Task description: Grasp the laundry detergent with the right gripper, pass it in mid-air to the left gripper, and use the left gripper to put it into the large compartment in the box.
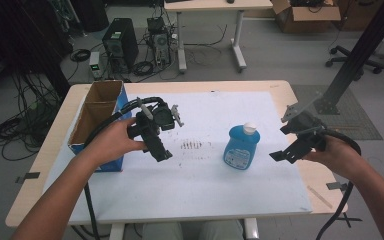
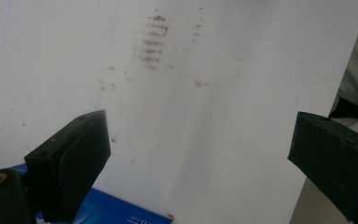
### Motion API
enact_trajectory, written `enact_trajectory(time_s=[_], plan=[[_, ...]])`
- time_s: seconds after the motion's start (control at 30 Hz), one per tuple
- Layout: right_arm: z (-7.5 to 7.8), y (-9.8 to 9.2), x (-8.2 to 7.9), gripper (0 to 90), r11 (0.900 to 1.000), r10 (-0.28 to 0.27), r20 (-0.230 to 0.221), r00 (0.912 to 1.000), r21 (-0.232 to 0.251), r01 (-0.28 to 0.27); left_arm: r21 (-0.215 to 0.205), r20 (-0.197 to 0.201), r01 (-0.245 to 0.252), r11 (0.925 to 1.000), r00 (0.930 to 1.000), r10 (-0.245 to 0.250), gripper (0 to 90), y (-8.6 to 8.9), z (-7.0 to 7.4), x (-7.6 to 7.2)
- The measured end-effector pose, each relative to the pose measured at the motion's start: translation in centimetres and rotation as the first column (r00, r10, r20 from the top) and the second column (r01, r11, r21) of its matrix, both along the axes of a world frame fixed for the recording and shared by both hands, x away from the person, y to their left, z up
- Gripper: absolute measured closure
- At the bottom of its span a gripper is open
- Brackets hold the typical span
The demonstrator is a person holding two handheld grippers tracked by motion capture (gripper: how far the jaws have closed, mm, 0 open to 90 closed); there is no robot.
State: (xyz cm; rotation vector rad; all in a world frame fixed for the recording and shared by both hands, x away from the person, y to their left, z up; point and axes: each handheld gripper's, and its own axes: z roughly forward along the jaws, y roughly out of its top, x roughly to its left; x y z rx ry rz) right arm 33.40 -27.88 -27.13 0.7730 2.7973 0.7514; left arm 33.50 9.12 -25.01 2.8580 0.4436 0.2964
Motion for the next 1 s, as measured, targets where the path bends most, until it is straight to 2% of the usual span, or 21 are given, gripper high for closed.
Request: enact_trajectory(time_s=[0.43,0.53,0.7,0.83,1.0], plan=[[-1.7,-0.3,0.0,2.5,0.998,-0.008,0.043,0.9991,0.070,0.005,0.001,-0.004,-0.002,1.0000,1.0000,0.002,5.7,0.2,-0.4,0.2],[-2.2,-0.6,0.0,2.4,0.994,-0.016,0.056,0.9983,0.111,0.010,0.001,-0.005,-0.005,1.0000,1.0000,0.005,5.7,0.2,-0.4,0.2],[-3.1,-0.8,-0.1,2.5,0.990,-0.018,0.062,0.9979,0.141,0.009,0.003,-0.006,-0.007,1.0000,1.0000,0.007,5.7,0.1,-0.5,0.3],[-3.9,-1.1,-0.1,2.3,0.983,-0.025,0.068,0.9974,0.186,0.012,0.007,-0.007,-0.006,1.0000,1.0000,0.006,5.7,-0.1,-0.5,0.3],[-4.6,-1.2,-0.2,2.3,0.977,-0.024,0.081,0.9964,0.213,0.006,0.007,-0.004,-0.007,0.9999,1.0000,0.007,5.7,-0.1,-0.5,0.3]])
